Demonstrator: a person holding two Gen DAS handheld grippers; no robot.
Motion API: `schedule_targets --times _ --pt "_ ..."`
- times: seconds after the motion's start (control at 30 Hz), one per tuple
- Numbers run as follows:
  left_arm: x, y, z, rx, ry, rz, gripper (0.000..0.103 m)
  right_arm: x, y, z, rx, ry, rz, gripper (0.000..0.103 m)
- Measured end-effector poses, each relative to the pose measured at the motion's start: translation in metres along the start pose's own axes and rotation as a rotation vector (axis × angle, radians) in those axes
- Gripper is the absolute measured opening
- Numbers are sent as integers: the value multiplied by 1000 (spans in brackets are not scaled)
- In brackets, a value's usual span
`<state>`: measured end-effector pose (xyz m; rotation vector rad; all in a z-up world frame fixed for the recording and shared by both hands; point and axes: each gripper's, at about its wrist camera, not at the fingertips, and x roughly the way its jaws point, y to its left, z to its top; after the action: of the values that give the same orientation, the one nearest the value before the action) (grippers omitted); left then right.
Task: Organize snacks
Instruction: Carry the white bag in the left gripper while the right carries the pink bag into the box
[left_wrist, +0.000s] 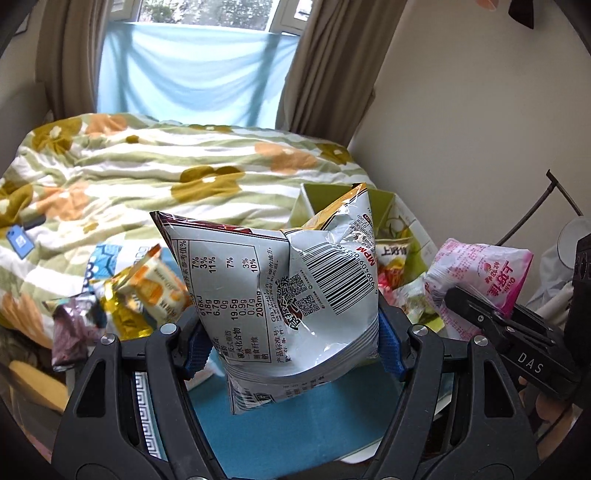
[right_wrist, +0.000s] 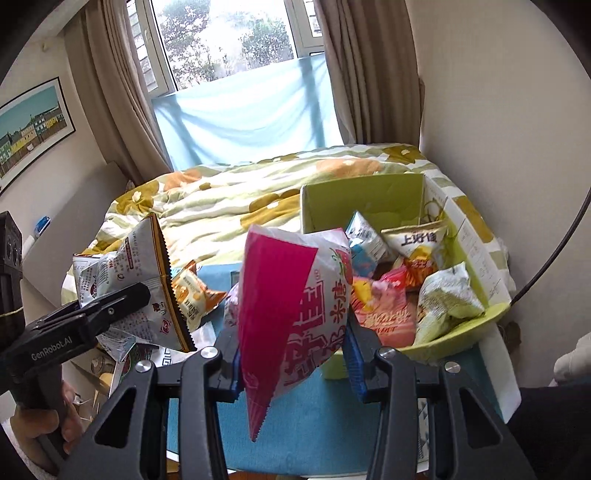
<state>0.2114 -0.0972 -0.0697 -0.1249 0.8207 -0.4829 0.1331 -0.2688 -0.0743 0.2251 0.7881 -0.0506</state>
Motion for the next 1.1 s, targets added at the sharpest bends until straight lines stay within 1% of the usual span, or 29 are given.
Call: schedule_targets --times 0.2,0.37,0.47,0.6,0.63,0.7,0.73,0.77,0.83,0.93,1.1 --pt "66 -58 47 44 21 -16 70 6 -51 49 10 -48 16 40" --pt "131 -96 80 43 58 -25 70 22 -95 83 7 -61 21 40" --pt "168 -111 95 28 88 -23 70 36 -121 97 -2 -49 23 40" --pt "206 -126 108 26 101 -4 71 57 -151 113 -1 -12 35 40" --pt "214 -128 111 22 104 3 73 63 -157 115 -6 -1 34 40" --pt "228 -128 115 10 115 22 84 74 -166 119 -14 17 35 40" --pt "233 -126 115 3 121 36 96 79 -170 121 -15 26 38 40" --pt "235 -123 114 -6 127 48 102 84 -173 121 -14 35 42 40" --pt "235 -119 112 -23 133 44 102 93 -179 121 -9 49 51 40" --pt "230 -112 103 -24 151 67 102 101 -183 121 4 65 59 40" --pt "204 -101 81 -40 161 86 102 105 -185 121 26 82 70 40"
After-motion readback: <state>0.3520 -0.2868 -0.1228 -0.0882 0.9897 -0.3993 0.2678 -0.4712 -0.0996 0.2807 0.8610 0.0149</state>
